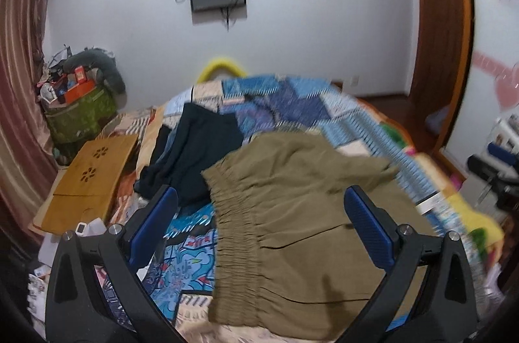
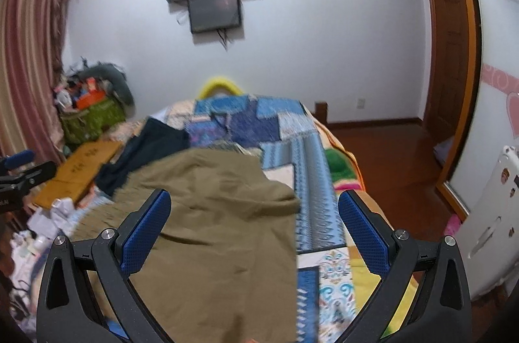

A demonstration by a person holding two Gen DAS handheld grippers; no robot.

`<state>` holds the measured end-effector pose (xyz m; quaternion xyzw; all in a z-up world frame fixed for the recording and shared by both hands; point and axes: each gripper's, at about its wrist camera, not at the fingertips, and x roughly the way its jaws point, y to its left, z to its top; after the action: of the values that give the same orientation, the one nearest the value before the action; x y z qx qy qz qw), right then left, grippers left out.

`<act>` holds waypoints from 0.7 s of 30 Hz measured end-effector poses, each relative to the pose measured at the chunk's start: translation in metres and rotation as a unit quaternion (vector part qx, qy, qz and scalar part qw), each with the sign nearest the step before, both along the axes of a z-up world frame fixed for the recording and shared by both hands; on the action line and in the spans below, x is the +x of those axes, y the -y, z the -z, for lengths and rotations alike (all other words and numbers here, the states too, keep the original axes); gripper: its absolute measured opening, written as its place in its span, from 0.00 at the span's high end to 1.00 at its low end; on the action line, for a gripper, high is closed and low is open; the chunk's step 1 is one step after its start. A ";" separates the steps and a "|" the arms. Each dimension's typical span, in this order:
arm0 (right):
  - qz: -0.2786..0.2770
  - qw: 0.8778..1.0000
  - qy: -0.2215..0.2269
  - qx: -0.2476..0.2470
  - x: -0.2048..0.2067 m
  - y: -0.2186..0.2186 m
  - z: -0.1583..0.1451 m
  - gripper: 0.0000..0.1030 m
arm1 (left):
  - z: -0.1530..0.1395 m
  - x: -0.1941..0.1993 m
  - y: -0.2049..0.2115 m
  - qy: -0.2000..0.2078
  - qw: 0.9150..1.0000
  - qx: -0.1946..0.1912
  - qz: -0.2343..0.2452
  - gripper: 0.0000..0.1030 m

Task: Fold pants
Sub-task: 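Grasp the khaki pants waistband with the left gripper while the right gripper grasps the leg hem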

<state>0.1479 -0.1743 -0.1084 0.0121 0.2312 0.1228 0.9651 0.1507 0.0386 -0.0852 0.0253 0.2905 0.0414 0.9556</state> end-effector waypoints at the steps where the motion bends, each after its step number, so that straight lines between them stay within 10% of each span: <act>1: 0.003 1.000 -0.012 -0.007 0.009 0.003 0.007 0.01 | 0.009 0.012 -0.004 -0.016 1.000 0.003 -0.003 0.00; 14: -0.033 0.986 -0.144 -0.072 0.091 0.023 0.071 0.03 | 0.095 0.119 -0.054 -0.185 0.982 -0.034 -0.008 0.00; 21: -0.061 0.972 -0.225 -0.028 0.138 0.026 0.099 0.26 | 0.125 0.146 -0.076 -0.264 0.962 -0.075 -0.007 0.11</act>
<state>0.2863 -0.2003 -0.2070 -0.0014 0.4462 0.1689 0.8788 0.2965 0.1149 -0.2101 -0.0385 0.5345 0.0182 0.8441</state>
